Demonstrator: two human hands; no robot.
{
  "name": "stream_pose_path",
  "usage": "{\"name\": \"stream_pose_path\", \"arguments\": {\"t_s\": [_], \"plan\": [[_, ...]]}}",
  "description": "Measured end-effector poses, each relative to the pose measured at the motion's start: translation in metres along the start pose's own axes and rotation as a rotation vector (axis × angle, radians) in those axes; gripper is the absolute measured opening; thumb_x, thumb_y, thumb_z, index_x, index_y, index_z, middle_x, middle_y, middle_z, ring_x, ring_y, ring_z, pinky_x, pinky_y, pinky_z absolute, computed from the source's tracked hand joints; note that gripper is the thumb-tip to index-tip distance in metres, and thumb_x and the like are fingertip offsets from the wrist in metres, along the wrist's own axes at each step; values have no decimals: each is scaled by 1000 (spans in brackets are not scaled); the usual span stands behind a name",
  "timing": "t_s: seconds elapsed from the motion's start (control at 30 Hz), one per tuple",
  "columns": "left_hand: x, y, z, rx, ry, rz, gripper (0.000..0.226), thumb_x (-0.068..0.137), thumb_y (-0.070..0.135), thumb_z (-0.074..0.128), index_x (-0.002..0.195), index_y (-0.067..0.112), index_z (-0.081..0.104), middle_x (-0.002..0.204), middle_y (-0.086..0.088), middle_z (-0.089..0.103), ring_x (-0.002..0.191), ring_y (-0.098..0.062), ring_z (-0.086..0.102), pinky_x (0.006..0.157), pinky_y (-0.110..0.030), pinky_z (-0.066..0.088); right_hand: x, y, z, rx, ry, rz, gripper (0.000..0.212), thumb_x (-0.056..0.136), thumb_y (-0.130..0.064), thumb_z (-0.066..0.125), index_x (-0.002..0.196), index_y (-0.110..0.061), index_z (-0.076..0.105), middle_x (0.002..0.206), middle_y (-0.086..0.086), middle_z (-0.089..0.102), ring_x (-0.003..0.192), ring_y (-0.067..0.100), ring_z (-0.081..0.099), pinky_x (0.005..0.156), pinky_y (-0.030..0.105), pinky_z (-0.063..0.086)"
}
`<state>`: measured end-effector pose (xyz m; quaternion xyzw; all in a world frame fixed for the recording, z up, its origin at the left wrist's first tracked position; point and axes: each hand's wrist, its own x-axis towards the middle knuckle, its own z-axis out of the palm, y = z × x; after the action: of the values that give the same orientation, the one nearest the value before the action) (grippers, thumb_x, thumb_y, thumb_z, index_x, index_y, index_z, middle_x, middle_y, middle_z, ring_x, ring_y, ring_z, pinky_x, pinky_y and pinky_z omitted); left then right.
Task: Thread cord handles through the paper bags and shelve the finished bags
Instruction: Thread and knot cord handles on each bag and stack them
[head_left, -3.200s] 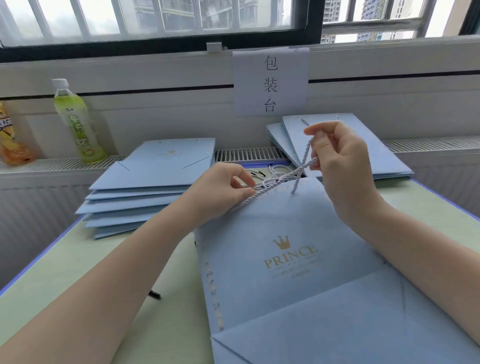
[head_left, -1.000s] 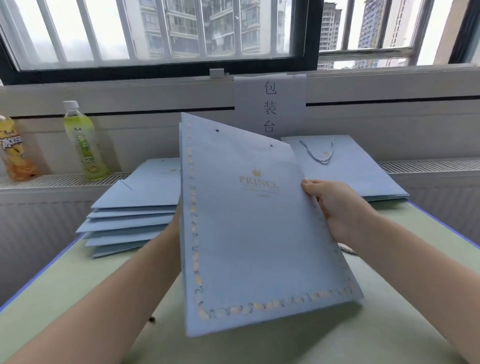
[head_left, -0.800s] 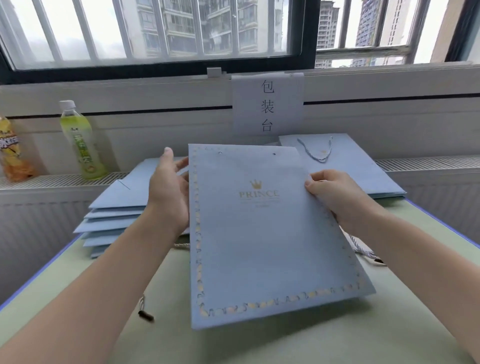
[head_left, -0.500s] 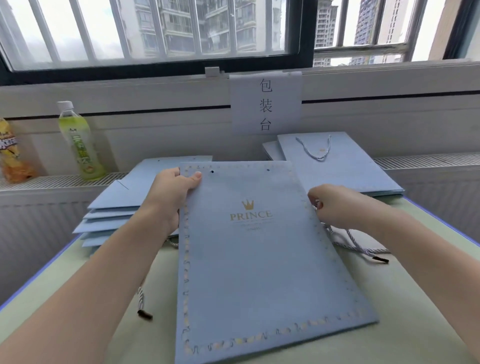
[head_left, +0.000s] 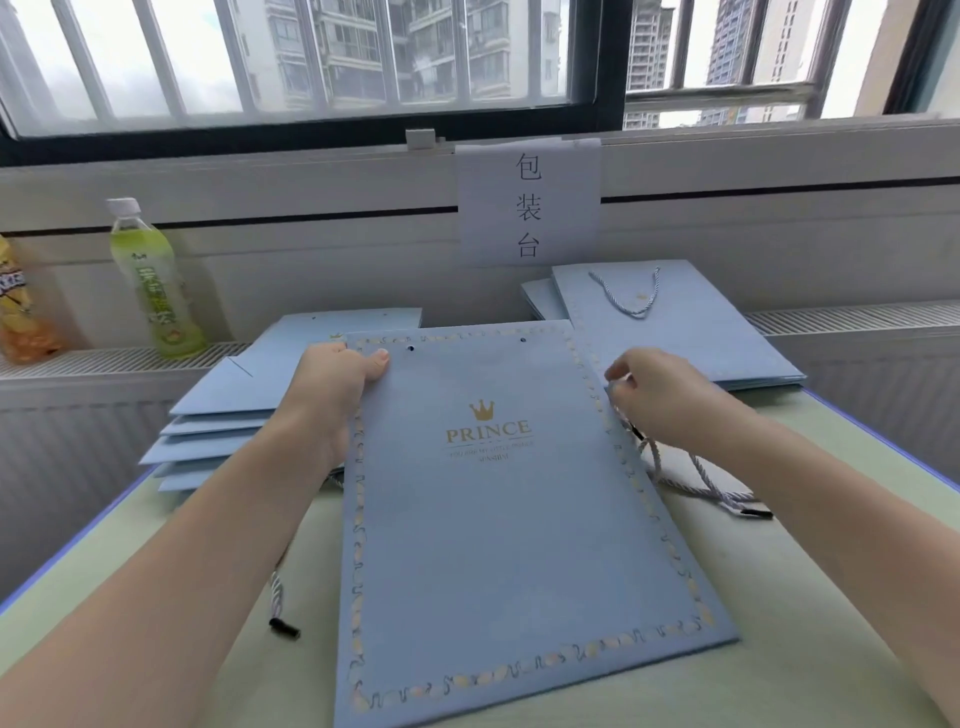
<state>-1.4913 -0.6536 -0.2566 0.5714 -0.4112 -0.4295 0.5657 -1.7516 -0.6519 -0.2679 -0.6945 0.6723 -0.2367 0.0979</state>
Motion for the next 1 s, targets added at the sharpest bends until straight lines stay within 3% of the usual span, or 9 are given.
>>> {"name": "stream_pose_path", "arguments": {"t_s": [0.1, 0.2, 0.3, 0.4, 0.53, 0.6, 0.67, 0.83, 1.0], "plan": [[-6, 0, 5, -54, -38, -21, 21, 92, 3, 56, 111, -4, 53, 98, -20, 64, 71, -28, 62, 61, -38, 53, -1, -7, -10, 376, 348, -121, 32, 95, -4, 34, 117, -9, 56, 85, 8, 56, 65, 13, 52, 59, 16, 46], [-17, 0, 14, -60, -115, -4, 3, 92, 7, 54, 92, 5, 52, 87, -17, 62, 66, -27, 61, 60, -37, 54, -10, -21, -16, 640, 477, -312, 31, 95, -1, 35, 99, -21, 58, 79, 5, 49, 72, 26, 53, 67, 28, 53], [-22, -4, 23, 20, -140, 40, 13, 93, 9, 53, 105, 4, 56, 89, -15, 64, 67, -27, 62, 61, -36, 55, -22, -35, -12, 718, 460, -452, 37, 96, 1, 39, 88, -29, 60, 90, -8, 50, 82, 14, 57, 72, 15, 49], [-19, -11, 28, 217, -117, 67, 17, 91, 8, 54, 108, 8, 54, 89, -10, 60, 70, -23, 59, 63, -32, 50, -32, -47, -5, 682, 396, -605, 31, 96, -1, 43, 92, -23, 64, 92, -10, 51, 81, 6, 58, 77, 21, 50], [-21, -20, 34, 813, -73, 226, 8, 90, 16, 47, 90, 12, 54, 79, -1, 52, 80, -22, 52, 55, -24, 35, -46, -57, 19, 461, 247, -843, 22, 91, -2, 47, 100, -8, 66, 97, 4, 53, 84, 14, 55, 76, 26, 48], [-24, -24, 36, 1138, -107, 341, 16, 91, 18, 39, 78, 14, 48, 73, -2, 47, 73, -21, 49, 50, -25, 27, -49, -58, 31, 380, 162, -874, 20, 91, -4, 48, 101, -8, 66, 97, 5, 55, 81, 15, 54, 74, 27, 47], [-30, -26, 39, 1220, -96, 389, 20, 90, 17, 37, 70, 14, 39, 68, -3, 42, 62, -19, 42, 49, -27, 24, -49, -57, 36, 338, 129, -847, 20, 90, -8, 47, 99, -10, 65, 91, 2, 57, 75, 10, 52, 69, 20, 44], [-39, -27, 46, 1055, -204, 567, 21, 93, 24, 46, 101, 16, 64, 103, 1, 65, 103, -20, 55, 86, -33, 45, -36, -49, 28, 366, 143, -625, 35, 89, 7, 43, 113, -12, 59, 78, -21, 49, 71, -11, 50, 64, 6, 37], [-47, -20, 51, 462, -363, 513, 13, 94, 20, 55, 106, 15, 57, 93, 4, 67, 86, -8, 62, 71, -16, 46, -27, -33, 33, 260, 143, -480, 31, 94, 1, 43, 117, -9, 60, 93, -4, 59, 74, 0, 45, 65, 11, 31]]}}
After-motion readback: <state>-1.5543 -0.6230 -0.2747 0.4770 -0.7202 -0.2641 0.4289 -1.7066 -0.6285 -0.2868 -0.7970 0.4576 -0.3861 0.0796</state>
